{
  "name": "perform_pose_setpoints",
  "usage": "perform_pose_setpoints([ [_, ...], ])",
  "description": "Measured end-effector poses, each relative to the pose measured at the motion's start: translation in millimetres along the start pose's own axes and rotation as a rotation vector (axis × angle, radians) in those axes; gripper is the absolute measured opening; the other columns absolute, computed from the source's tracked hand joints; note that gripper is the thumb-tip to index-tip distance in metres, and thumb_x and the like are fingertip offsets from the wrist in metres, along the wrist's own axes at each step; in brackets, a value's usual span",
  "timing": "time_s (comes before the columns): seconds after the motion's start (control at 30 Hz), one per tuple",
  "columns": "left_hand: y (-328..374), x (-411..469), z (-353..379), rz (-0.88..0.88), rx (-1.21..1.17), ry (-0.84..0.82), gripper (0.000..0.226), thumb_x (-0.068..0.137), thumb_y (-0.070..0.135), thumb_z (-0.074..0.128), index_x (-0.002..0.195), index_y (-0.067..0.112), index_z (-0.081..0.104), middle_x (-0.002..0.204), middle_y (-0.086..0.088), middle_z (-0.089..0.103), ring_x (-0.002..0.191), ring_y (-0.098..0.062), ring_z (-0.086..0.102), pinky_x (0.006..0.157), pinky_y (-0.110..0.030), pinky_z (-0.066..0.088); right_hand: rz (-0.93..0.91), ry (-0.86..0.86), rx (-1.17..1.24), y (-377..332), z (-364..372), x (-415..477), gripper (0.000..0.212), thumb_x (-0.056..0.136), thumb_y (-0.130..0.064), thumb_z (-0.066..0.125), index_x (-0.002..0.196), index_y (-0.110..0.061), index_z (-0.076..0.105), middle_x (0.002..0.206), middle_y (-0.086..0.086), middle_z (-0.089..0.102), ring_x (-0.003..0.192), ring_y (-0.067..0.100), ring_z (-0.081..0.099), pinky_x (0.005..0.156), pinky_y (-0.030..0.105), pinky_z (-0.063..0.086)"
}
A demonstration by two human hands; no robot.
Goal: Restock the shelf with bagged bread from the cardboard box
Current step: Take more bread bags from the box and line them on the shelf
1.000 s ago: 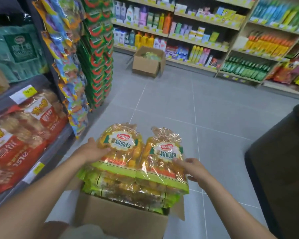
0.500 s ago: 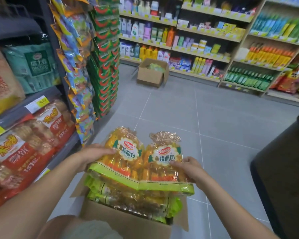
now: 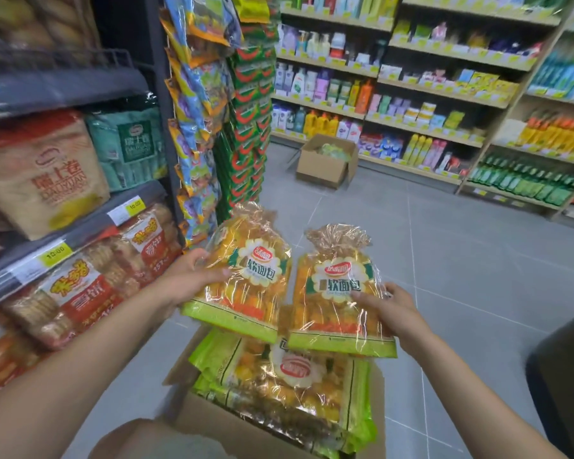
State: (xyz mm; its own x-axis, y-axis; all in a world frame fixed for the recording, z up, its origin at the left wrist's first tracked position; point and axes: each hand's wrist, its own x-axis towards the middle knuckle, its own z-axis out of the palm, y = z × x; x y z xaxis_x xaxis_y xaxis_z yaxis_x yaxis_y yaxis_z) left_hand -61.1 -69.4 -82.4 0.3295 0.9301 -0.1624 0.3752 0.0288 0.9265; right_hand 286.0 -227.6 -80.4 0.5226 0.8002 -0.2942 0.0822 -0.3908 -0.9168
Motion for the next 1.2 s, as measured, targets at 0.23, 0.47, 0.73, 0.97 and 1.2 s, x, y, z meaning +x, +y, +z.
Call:
perform_pose_setpoints([
  [0.23,34.0,-16.9,-46.5,0.171,-0.153,0.180,0.068,0.069,0.046,0.088,0.124,0.027,0.054,0.141,0.009,0.052,0.138,-0.015,0.046,0.113,-0.037,0.037,-0.256,-0.014,0.117,-59.3,24.9,14.9,0.053,0.080,-0.016,0.085,0.122,-0.008,0.055,0.110,0.011,0.074,0.080,0.018,0.075,0.052,0.018,0.053],
  [0.47,73.4,-50.3,-102.3,0.322,-0.113,0.364,0.059,0.072,0.056,0.082,0.121,0.037,0.056,0.136,0.007,0.060,0.129,-0.018,0.054,0.105,-0.047,0.048,-0.475,-0.059,0.186,-131.0,56.2,15.7,0.050,0.081,-0.017,0.084,0.122,-0.010,0.056,0.113,0.001,0.074,0.088,0.005,0.074,0.064,0.016,0.056],
  [0.73,100.4,-100.3,-188.4,0.486,-0.173,0.599,0.037,0.091,0.014,0.071,0.123,0.026,0.057,0.128,0.003,0.065,0.114,0.004,0.061,0.088,-0.025,0.055,-0.661,-0.253,0.234,-212.8,135.6,6.2,0.048,0.082,-0.019,0.083,0.121,-0.023,0.057,0.121,-0.006,0.070,0.110,0.007,0.069,0.088,0.028,0.059],
  [0.97,106.9,-181.3,-262.8,0.553,-0.107,0.838,0.031,0.093,0.011,0.067,0.113,0.030,0.055,0.116,0.019,0.062,0.094,0.024,0.058,0.070,-0.003,0.047,-0.811,-0.423,0.249,-272.9,224.1,-28.9,0.072,0.072,-0.039,0.089,0.132,-0.021,0.053,0.138,-0.008,0.058,0.132,0.009,0.051,0.109,0.036,0.045],
  [1.2,97.0,-277.0,-315.0,0.524,-0.078,1.024,0.037,0.089,0.016,0.069,0.123,0.025,0.056,0.132,0.011,0.061,0.116,0.011,0.058,0.088,-0.019,0.053,-0.907,-0.646,0.284,-312.7,306.2,-83.0,0.074,0.064,-0.051,0.088,0.126,-0.023,0.058,0.127,-0.009,0.067,0.123,0.006,0.059,0.108,0.037,0.048],
])
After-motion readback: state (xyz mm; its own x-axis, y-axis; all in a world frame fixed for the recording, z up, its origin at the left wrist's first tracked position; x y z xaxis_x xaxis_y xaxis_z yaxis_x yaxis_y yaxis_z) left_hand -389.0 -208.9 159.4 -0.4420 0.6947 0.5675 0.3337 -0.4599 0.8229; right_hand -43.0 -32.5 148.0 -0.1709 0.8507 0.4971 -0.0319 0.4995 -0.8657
